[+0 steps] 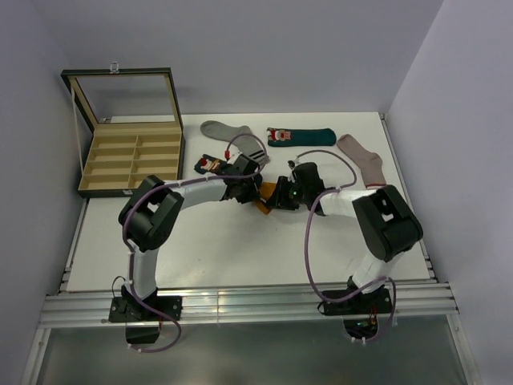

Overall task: Roll the socks
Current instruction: Roll the sock at the center of the board.

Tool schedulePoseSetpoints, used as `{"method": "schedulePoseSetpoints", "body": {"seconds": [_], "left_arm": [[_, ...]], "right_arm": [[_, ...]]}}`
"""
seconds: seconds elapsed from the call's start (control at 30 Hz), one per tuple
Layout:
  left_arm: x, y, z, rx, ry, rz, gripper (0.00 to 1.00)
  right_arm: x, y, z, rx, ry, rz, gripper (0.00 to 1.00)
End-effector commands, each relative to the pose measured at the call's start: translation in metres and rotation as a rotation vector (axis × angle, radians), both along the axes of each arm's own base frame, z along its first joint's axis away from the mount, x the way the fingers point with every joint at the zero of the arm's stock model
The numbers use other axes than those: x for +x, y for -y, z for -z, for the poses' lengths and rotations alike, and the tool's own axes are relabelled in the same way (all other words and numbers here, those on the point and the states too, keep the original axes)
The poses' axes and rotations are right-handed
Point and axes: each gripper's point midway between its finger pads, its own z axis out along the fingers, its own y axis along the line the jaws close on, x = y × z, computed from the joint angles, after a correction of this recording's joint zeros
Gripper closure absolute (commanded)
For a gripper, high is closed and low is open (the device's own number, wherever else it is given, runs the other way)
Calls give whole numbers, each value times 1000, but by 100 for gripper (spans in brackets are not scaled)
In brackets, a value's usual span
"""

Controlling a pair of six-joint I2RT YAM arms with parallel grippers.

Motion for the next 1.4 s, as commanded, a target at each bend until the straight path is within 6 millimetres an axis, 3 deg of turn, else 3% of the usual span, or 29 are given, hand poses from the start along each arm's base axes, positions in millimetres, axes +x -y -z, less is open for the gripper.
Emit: {"method": "schedulePoseSetpoints", "body": {"seconds": [0.0,0.07,0.13,0.17,0.5,0.7,0.87,1.23,1.37], "left_arm": [[-28,-42,42,236,-118,38,85],[-29,-43,39,259,-123,57,88],[-26,-42,35,267,-114,75,90],[-28,-44,34,281,-122,83,91],[-28,-42,35,331,-160,167,99],[-30,-41,37,342,-180,198,100],[-30,-39,38,339,-190,215,100],[-29,-44,37,333,-199,232,100],[-27,-48,36,326,-202,224,99]], "right_arm": [[10,18,-12,-160,222,51,58],[10,9,-32,-163,336,38,54],[1,8,-33,-215,414,20,53],[1,6,-44,-215,465,20,52],[-7,-27,-70,-335,714,-86,42],[-9,-43,-64,-406,754,-131,42],[-12,-50,-47,-472,756,-155,45],[-5,-43,-10,-573,691,-140,47],[-8,-45,-3,-579,668,-166,56]]}}
